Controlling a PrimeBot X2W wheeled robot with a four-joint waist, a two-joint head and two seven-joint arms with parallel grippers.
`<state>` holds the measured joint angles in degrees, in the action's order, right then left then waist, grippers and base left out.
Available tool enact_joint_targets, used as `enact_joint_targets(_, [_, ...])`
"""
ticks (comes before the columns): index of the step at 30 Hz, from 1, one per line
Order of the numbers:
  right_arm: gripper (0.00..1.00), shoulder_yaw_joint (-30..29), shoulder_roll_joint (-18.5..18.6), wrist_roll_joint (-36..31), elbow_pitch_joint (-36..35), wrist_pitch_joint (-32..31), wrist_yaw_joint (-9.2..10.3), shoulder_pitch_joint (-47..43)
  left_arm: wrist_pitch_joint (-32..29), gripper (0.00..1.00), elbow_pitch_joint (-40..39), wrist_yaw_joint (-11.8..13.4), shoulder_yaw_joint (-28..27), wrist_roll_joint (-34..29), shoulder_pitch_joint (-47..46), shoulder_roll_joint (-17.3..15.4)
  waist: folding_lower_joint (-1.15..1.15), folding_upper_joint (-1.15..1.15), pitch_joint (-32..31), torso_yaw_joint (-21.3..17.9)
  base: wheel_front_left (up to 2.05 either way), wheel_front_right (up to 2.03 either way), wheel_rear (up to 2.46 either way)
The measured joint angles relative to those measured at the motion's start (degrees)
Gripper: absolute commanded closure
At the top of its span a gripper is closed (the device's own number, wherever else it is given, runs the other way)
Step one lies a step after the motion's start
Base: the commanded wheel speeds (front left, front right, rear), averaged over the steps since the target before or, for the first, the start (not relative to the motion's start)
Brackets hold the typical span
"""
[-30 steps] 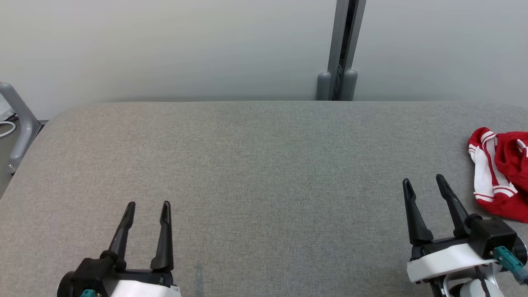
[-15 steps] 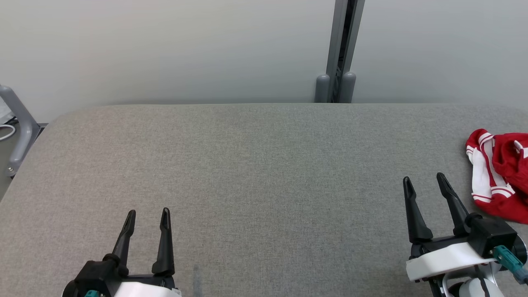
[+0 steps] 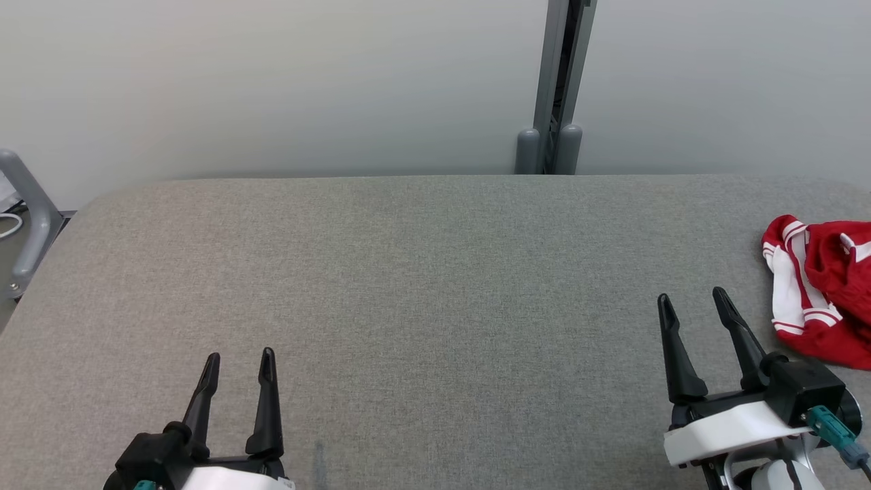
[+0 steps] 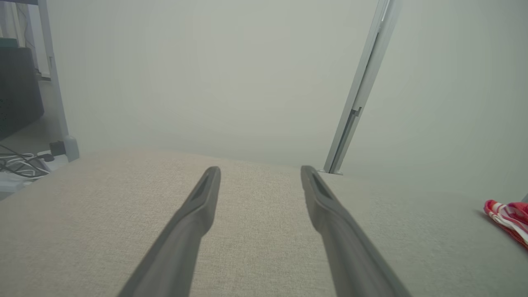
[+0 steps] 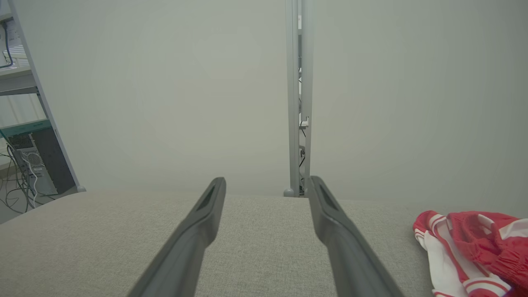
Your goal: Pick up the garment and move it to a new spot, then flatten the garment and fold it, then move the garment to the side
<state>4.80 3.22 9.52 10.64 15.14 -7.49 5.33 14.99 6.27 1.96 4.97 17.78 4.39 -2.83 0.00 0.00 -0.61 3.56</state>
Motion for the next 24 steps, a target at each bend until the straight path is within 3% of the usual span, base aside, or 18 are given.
enact_joint_targets(24, [0.0,0.13,-0.1,-0.08,-0.71,0.0,0.0,0.01,0.0,0.0,0.35,-4.15,-1.13,2.5,0.07,0.02,0.0,0.0,0.95,-0.11,0.0,0.0,0.0])
